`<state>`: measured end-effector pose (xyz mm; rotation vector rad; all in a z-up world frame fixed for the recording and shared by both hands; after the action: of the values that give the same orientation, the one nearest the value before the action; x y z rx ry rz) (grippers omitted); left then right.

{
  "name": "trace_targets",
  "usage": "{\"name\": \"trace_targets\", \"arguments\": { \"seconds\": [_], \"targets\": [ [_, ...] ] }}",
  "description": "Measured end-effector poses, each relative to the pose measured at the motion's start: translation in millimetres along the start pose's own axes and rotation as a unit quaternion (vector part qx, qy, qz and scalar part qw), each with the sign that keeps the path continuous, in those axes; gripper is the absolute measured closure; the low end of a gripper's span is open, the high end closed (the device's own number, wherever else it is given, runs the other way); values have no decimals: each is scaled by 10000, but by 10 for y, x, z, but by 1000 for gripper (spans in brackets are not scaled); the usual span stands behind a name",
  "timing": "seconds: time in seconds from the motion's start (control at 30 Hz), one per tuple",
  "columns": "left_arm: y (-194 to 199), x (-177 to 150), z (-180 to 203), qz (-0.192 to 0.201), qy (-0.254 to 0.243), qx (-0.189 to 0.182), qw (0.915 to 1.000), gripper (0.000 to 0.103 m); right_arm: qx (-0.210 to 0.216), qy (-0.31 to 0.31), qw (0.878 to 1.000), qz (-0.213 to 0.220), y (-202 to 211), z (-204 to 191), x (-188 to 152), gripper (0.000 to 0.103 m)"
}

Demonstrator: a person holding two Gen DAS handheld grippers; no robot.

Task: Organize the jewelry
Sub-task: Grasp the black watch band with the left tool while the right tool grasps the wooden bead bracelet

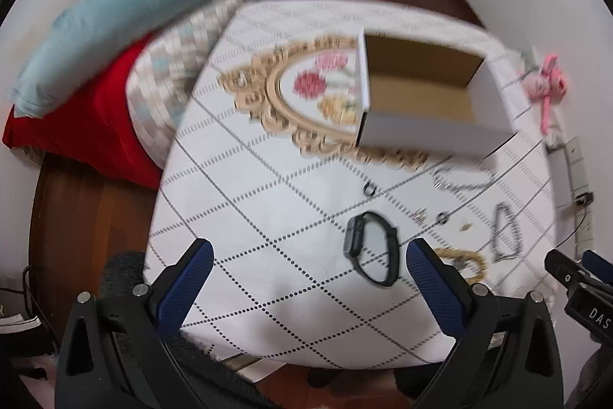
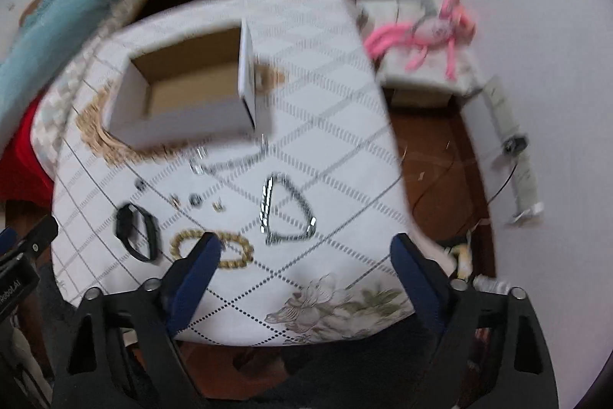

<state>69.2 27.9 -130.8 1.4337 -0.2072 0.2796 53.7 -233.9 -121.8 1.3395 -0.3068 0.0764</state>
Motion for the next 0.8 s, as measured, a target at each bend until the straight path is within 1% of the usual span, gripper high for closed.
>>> {"name": "trace_targets", "arguments": {
  "seconds": [0.03, 0.07, 0.1, 0.13, 0.2, 0.3, 0.37, 0.47, 0.5, 0.53, 0.6, 0.67, 0.7, 0.73, 0.8],
  "targets": [
    [-91, -14, -11, -110, 1, -55, 9999, 0, 103, 27, 9999, -90, -115, -54, -13, 18],
    [-160, -33, -5, -177, -4, -85, 9998, 3, 160, 28, 9997, -199, -240, -100, -31, 21],
    [-223, -47, -2, -236, -9, -90, 9997, 8, 208, 44, 9993, -313, -346, -149, -57, 24],
    [-294, -62, -2, -315, -19, -119, 9994, 9, 334, 50, 9985, -438, -471, -196, -77, 27],
    [-446, -83, 2, -476, -17, -180, 9987, 17, 465, 2, 9969, -638, -651, -265, -116, 31],
    [-629, -103, 9, -660, 25, -267, 9975, 22, 572, -47, 9952, -791, -808, -345, -158, 35],
    [-712, -116, 12, -718, 58, -285, 9970, 25, 588, -40, 9946, -856, -879, -397, -181, 36],
    [-782, -133, 0, -741, 76, -276, 9968, 26, 600, -5, 9937, -944, -951, -462, -199, 42],
    [-798, -138, -1, -732, 61, -255, 9970, 32, 583, 13, 9937, -961, -971, -484, -208, 45],
    [-813, -143, 0, -740, 43, -226, 9970, 36, 587, 27, 9936, -970, -983, -501, -214, 47],
    [-845, -166, 6, -795, 14, -263, 9965, 56, 556, 72, 9939, -953, -996, -533, -235, 54],
    [-861, -189, 15, -845, -4, -288, 9960, 67, 520, 139, 9944, -912, -976, -572, -250, 60],
    [-854, -193, 21, -792, -39, -290, 9964, 69, 437, 190, 9949, -887, -970, -587, -257, 64],
    [-849, -202, 35, -767, -89, -278, 9966, 71, 367, 242, 9953, -866, -964, -601, -262, 65],
    [-835, -222, 66, -729, -153, -317, 9967, 82, 252, 332, 9960, -786, -966, -616, -269, 70]
  ]
}}
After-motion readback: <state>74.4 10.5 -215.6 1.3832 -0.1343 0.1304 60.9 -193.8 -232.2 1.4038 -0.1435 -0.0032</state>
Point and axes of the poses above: each gripper's, at about its wrist camera, not at the fingertips, and y roughly against the way its jaws point, z to its right, x to its top, the point moved 1 cm from there along -y, roughly the way its jaws point, and after that the axes turned 11 degrees about -x, right-handed, at the moved point
